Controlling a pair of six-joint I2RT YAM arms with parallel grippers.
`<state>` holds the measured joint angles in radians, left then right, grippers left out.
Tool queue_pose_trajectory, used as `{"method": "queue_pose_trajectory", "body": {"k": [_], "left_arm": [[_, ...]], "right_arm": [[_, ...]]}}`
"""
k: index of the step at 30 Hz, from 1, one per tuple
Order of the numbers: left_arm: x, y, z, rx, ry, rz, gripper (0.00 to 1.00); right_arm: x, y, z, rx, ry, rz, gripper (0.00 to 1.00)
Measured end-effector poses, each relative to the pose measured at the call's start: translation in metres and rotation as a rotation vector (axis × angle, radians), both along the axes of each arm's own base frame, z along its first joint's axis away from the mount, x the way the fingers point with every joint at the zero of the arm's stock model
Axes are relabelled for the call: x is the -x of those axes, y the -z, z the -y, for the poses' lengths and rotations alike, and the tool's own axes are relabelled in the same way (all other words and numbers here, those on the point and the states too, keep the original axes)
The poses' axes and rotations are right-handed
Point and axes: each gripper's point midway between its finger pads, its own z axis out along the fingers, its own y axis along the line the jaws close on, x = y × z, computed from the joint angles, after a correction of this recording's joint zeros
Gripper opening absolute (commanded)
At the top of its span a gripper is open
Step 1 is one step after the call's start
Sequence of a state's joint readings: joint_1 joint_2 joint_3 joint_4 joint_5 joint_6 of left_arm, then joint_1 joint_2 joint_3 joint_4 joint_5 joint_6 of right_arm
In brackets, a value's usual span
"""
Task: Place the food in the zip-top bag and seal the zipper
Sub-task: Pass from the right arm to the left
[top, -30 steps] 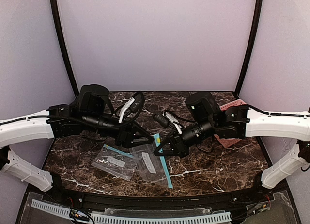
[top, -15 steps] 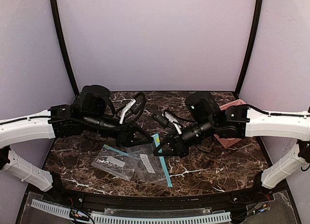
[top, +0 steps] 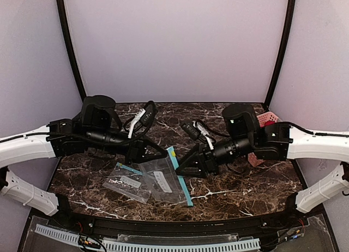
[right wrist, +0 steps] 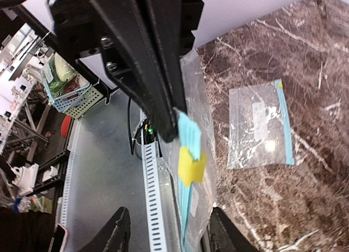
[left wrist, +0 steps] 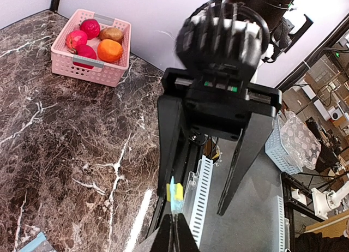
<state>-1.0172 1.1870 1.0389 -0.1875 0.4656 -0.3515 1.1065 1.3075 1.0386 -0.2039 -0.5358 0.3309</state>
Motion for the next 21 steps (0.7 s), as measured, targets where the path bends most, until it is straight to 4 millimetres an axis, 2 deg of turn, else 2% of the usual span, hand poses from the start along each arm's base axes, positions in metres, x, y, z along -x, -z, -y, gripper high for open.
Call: {"method": "queue_pose_trajectory", "body": {"k": [6, 9, 11, 15, 21], "left_arm": [[0.003, -0.010, -0.007, 0.034, -0.014, 0.002, 0.01], [0.004, -0.009, -0.007, 0.039, -0.016, -0.004, 0.01], [0.004, -0.008, -0.007, 0.040, -0.018, -0.008, 0.01], [0.004, -0.010, -0.007, 0.046, -0.019, -0.012, 0.01], [0.005, -0.010, -0.008, 0.049, -0.019, -0.019, 0.01]], "right_arm": [[-0.002, -0.029, 0.013, -0.147, 0.064, 0.059, 0.52], [-0.008, -0.041, 0.013, -0.211, 0.102, 0.079, 0.48], [-0.011, -0.045, 0.010, -0.236, 0.115, 0.082, 0.41], [-0.016, -0.048, 0.002, -0.266, 0.124, 0.067, 0.37], [-0.018, -0.032, -0.009, -0.238, 0.112, 0.033, 0.32]]}}
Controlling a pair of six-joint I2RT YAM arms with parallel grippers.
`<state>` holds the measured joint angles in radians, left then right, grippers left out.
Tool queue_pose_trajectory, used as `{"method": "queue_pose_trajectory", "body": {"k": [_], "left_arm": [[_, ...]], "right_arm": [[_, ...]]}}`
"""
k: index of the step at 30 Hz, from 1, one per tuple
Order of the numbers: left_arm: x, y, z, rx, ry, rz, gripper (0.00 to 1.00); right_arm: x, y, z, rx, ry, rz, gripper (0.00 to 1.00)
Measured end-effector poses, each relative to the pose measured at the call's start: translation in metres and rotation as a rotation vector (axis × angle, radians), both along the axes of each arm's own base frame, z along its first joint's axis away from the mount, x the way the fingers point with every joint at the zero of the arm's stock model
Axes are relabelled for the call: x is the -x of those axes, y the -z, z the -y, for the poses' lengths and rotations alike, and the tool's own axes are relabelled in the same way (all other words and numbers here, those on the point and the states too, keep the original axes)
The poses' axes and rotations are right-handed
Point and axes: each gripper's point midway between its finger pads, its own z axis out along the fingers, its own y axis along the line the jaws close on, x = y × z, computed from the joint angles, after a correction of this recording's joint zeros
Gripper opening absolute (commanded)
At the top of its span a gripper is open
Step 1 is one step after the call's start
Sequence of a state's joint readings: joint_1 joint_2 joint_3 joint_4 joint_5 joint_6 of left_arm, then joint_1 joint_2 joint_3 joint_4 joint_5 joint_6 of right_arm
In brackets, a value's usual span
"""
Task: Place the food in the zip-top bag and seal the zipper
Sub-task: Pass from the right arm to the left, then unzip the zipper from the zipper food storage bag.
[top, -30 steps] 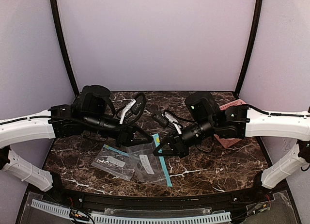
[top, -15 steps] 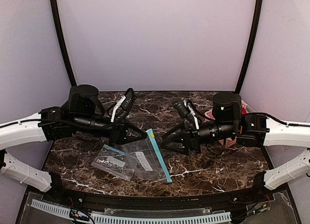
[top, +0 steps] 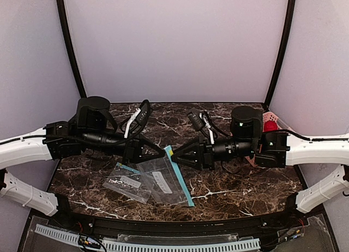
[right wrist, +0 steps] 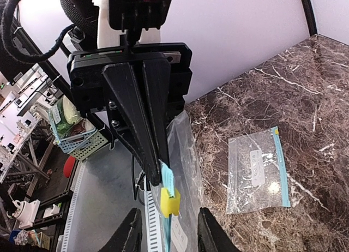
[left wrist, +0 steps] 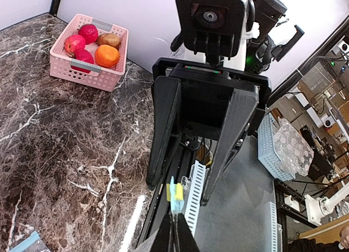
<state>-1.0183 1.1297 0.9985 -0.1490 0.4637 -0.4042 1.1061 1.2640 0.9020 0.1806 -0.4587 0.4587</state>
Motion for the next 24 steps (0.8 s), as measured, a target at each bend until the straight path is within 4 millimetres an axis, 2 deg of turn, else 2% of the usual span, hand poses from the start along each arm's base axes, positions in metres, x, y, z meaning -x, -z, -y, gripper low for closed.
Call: {"method": "queue_pose_trajectory", "body": {"k": [6, 10, 21, 24], "left_arm": [[0.002, 0.003, 0.000, -0.004, 0.006, -0.010, 0.01], [0.002, 0.003, 0.000, -0.003, 0.007, -0.010, 0.01], [0.003, 0.007, -0.003, 0.003, 0.003, -0.020, 0.01], [0.004, 0.006, -0.003, 0.005, 0.003, -0.022, 0.01]], "right_arm": [[0.003, -0.004, -0.001, -0.017, -0.017, -0.016, 0.21], [0.002, -0.007, -0.006, -0.024, -0.023, -0.015, 0.17], [0.001, -0.005, -0.010, -0.018, -0.032, -0.025, 0.00], [0.001, -0.005, -0.010, -0.018, -0.033, -0.025, 0.00]]}}
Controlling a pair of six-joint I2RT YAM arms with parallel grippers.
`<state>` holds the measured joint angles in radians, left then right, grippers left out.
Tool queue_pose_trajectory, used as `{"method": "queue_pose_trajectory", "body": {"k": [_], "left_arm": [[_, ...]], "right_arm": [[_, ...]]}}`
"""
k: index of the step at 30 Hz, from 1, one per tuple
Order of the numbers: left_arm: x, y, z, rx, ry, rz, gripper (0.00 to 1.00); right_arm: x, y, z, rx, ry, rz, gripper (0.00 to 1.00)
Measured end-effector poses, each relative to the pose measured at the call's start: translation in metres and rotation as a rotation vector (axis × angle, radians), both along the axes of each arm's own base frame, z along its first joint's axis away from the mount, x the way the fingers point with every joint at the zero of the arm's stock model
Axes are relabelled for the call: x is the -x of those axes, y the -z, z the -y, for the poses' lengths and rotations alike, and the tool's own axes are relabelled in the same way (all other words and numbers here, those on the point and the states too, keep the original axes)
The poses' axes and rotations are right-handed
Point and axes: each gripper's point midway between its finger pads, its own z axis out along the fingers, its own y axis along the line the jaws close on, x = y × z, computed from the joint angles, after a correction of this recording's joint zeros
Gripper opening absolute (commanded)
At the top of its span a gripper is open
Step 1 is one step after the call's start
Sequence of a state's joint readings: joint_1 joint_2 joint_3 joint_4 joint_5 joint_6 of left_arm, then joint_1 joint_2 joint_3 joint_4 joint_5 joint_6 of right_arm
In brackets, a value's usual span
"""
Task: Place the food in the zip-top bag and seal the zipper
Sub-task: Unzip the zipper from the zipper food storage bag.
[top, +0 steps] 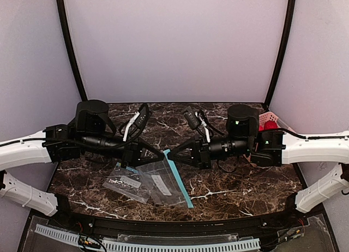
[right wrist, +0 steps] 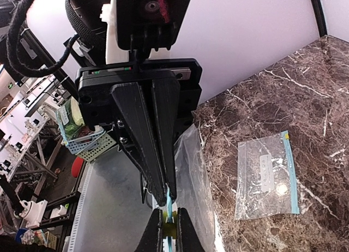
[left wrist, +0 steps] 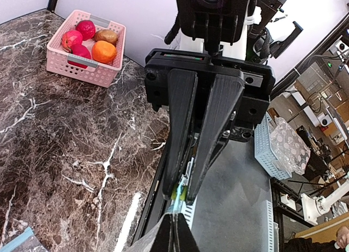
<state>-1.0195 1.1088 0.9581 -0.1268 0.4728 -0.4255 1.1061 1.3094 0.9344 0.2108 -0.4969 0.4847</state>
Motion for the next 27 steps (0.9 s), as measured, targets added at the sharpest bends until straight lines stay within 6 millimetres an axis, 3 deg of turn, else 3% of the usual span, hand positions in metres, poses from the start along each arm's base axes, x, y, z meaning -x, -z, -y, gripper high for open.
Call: {"method": "queue_pose_trajectory", "body": {"k": [3, 6, 10, 20, 27], "left_arm": [[0.0000, 0.0005, 0.0000, 0.001, 0.000, -0.002, 0.02], [0.0002, 0.0002, 0.0002, 0.003, 0.000, -0.002, 0.24], [0.0003, -0.0002, 0.0003, 0.004, 0.001, -0.004, 0.36], [-0.0010, 0.0075, 0.0038, -0.014, 0.005, -0.017, 0.28], [-0.0012, 0.0051, 0.0066, -0.008, 0.013, -0.015, 0.13]], "right_arm": [[0.0000, 0.0003, 0.0000, 0.001, 0.000, 0.000, 0.00], [0.0001, 0.0002, 0.0001, 0.001, 0.000, 0.000, 0.00], [0.0002, 0.0006, 0.0002, 0.003, -0.001, -0.001, 0.00], [0.0026, 0.0040, 0.0010, 0.017, -0.012, -0.011, 0.00], [0.0061, 0.0064, 0.0017, 0.026, -0.031, -0.020, 0.00]]}}
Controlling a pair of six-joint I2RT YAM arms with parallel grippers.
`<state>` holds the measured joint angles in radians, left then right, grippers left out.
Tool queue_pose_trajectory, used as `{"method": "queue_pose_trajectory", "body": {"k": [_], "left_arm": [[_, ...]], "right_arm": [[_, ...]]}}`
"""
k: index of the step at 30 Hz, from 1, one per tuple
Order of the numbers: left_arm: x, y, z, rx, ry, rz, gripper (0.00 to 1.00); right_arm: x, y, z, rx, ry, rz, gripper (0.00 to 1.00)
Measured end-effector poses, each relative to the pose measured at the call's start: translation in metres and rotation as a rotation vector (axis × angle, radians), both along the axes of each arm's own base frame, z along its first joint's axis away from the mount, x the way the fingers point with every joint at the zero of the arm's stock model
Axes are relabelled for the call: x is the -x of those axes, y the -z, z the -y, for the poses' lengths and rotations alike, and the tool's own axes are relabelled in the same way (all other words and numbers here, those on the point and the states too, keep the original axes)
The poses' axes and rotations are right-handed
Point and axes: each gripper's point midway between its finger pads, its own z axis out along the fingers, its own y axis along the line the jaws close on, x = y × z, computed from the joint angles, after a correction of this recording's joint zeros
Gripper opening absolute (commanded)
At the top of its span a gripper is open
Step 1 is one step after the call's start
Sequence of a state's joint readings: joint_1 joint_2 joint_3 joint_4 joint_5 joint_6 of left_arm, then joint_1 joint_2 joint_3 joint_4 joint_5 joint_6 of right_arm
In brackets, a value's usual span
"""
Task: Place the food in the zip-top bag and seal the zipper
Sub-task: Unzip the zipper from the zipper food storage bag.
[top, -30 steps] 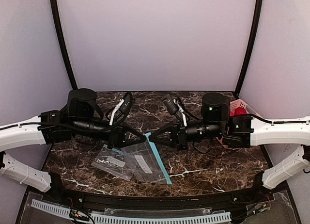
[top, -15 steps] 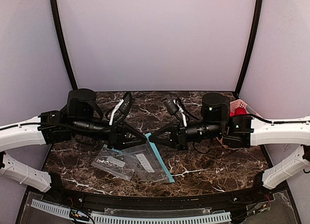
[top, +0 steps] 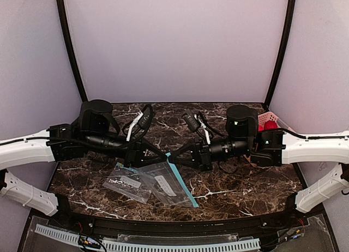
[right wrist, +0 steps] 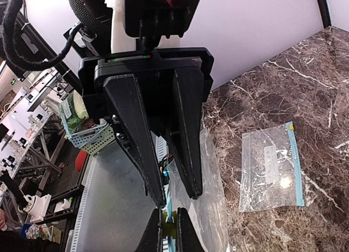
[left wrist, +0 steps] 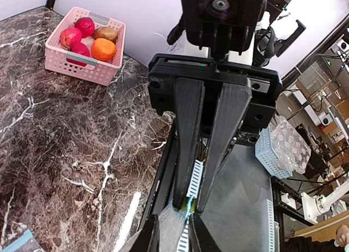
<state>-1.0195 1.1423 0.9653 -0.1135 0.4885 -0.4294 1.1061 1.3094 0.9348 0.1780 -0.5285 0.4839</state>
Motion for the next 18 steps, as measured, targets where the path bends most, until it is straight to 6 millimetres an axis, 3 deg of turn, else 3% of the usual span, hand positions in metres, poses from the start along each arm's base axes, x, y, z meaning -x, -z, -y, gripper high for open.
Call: {"method": "queue_pose_trajectory", "body": {"k": [7, 9, 18], "left_arm": [[0.0010, -0.0014, 0.0018, 0.009, 0.011, -0.001, 0.09], [0.0016, -0.0012, 0.0020, 0.009, 0.014, -0.003, 0.02], [0.0031, -0.0015, 0.0026, 0.012, 0.024, -0.006, 0.01]], "right_arm": [[0.0006, 0.0009, 0.0002, 0.003, -0.003, -0.002, 0.00], [0.0006, 0.0014, 0.0003, 0.006, -0.003, -0.003, 0.00], [-0.0003, 0.0027, 0.0003, 0.010, 0.003, -0.004, 0.00]]}}
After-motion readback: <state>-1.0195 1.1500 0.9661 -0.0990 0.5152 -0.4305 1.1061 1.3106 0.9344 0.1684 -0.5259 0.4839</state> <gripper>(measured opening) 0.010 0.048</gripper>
